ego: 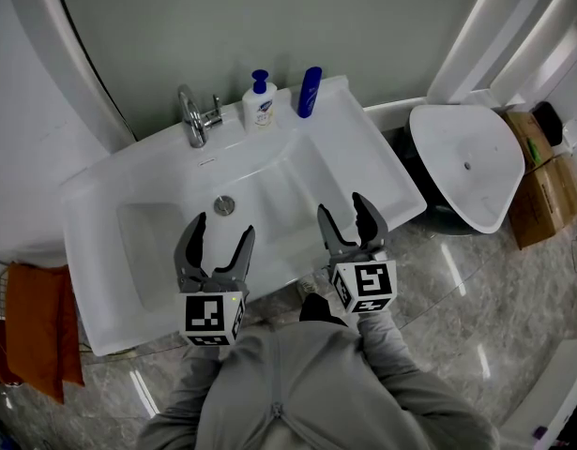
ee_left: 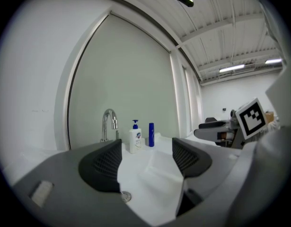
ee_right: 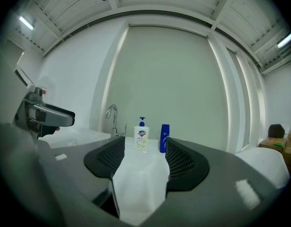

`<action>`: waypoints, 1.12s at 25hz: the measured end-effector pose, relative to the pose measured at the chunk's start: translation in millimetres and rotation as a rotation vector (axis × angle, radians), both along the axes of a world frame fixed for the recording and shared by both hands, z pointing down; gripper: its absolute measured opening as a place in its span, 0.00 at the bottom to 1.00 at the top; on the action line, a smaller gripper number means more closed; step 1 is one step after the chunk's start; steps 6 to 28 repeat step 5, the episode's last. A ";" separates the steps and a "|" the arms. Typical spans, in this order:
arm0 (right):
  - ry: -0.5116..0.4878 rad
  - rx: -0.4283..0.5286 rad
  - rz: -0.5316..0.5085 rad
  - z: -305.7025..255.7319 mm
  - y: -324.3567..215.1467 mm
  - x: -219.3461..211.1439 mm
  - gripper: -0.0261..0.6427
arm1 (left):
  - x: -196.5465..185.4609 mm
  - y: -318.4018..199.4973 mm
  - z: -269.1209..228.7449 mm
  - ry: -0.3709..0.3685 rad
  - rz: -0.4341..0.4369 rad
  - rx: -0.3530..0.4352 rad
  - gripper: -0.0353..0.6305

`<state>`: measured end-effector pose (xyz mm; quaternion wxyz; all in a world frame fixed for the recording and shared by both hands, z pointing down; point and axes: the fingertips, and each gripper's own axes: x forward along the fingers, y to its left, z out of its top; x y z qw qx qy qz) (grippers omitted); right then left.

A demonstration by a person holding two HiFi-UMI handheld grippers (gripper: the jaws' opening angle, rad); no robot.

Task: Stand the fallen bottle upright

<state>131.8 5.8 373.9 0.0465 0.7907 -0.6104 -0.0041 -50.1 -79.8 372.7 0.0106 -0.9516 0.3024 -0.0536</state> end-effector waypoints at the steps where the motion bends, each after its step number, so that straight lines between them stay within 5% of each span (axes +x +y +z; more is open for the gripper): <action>1: 0.000 -0.002 0.001 0.4 0.1 1.0 0.44 | 1.0 -0.1 0.1 0.001 0.001 -0.001 0.61; 28: 0.002 -0.008 0.006 1.0 0.4 4.7 0.44 | 5.4 -0.5 0.2 0.001 0.005 -0.002 0.61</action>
